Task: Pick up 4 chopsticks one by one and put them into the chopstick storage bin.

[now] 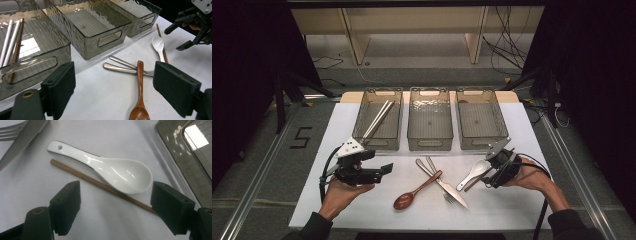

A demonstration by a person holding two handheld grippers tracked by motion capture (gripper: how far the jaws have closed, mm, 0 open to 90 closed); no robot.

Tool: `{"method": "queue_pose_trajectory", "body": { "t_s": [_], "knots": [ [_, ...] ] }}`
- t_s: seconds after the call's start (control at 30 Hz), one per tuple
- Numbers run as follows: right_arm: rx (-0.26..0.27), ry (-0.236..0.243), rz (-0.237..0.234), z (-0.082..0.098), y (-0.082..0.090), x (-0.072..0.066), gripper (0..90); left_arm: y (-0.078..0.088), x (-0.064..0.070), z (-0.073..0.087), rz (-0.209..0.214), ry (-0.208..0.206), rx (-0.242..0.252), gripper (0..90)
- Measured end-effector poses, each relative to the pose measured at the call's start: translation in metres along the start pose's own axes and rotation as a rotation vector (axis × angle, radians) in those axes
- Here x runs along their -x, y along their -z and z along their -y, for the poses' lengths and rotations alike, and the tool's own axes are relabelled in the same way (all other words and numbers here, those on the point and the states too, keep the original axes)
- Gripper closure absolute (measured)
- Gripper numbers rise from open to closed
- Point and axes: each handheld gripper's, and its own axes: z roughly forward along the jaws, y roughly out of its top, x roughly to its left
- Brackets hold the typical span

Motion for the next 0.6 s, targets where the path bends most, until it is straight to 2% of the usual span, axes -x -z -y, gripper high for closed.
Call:
{"method": "queue_pose_trajectory", "body": {
  "t_s": [0.17,0.37,0.6],
  "knots": [
    [-0.056,-0.001,0.002,0.002,-0.006,0.008,25.0,-0.003,0.001,0.001,0.001,-0.012,-0.009,17.8],
    [-0.078,-0.007,-0.02,0.004,-0.014,0.018,25.3,-0.003,0.0,0.001,0.006,-0.019,-0.017,17.8],
    [-0.104,-0.016,-0.062,0.003,-0.023,0.024,26.0,-0.004,0.001,0.002,0.009,-0.021,-0.015,17.5]
  ]
}}
